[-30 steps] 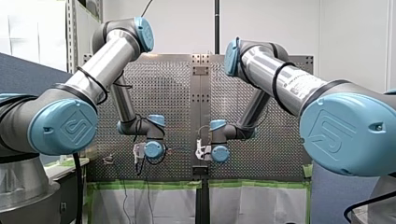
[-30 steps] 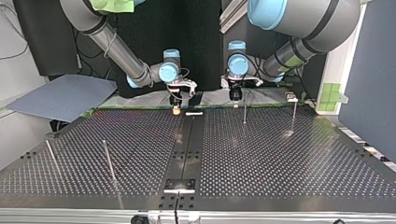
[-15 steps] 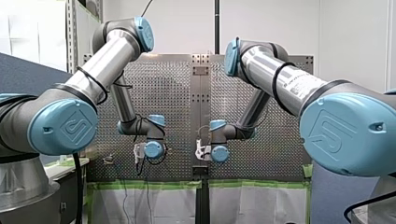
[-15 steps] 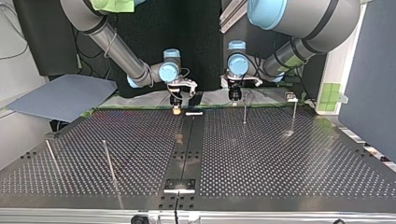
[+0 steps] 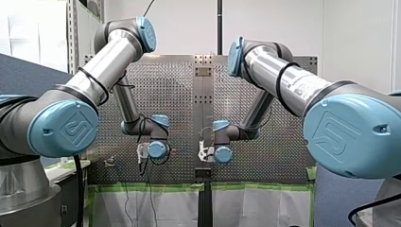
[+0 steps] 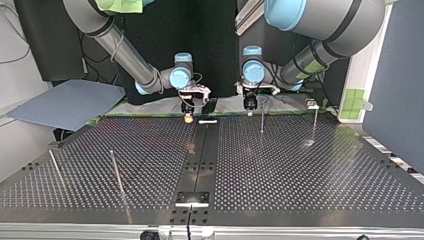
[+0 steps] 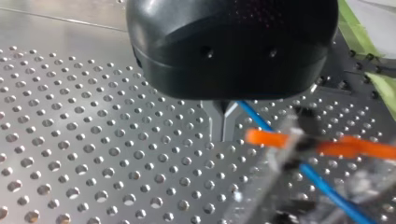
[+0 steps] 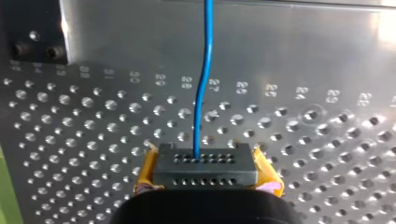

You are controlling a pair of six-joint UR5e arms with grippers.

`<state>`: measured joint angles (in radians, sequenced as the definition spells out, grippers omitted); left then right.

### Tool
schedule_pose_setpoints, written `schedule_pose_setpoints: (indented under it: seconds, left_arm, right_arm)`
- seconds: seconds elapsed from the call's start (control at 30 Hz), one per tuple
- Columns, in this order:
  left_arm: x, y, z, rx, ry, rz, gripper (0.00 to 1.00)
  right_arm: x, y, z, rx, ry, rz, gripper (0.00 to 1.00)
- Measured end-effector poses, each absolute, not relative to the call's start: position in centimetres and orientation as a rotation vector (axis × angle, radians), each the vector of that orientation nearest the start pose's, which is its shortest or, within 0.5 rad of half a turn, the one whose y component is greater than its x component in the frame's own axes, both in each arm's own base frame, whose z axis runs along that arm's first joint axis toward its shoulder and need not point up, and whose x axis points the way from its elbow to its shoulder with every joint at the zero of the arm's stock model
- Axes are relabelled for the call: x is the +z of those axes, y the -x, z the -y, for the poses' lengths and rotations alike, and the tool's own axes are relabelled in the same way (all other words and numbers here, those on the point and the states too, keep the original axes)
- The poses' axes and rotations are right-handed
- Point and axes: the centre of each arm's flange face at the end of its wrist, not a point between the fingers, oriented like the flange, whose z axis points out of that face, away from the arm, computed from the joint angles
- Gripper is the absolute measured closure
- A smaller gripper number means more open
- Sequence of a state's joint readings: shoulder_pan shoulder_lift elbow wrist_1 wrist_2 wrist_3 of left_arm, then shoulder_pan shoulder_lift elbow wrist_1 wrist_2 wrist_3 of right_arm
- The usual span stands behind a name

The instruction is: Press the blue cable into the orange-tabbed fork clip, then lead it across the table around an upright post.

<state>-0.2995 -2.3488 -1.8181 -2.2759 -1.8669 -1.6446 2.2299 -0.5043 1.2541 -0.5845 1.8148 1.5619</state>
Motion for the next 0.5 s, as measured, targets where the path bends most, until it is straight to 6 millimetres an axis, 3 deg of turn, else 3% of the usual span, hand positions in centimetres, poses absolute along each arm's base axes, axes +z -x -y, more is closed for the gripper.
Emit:
schedule_pose_setpoints:
  seconds: [0.27,0.5]
  left_arm:
    - [3.1,-52.1,27.9,0.029,0.006,-1.743,1.0]
    - [5.6,-51.6,28.6,0.035,0.002,-1.747,1.0]
  right_arm:
    - [2.6,-54.1,52.0,1.379,-1.652,1.022,1.0]
    - [6.8,-54.5,52.0,1.394,-1.638,1.003,1.0]
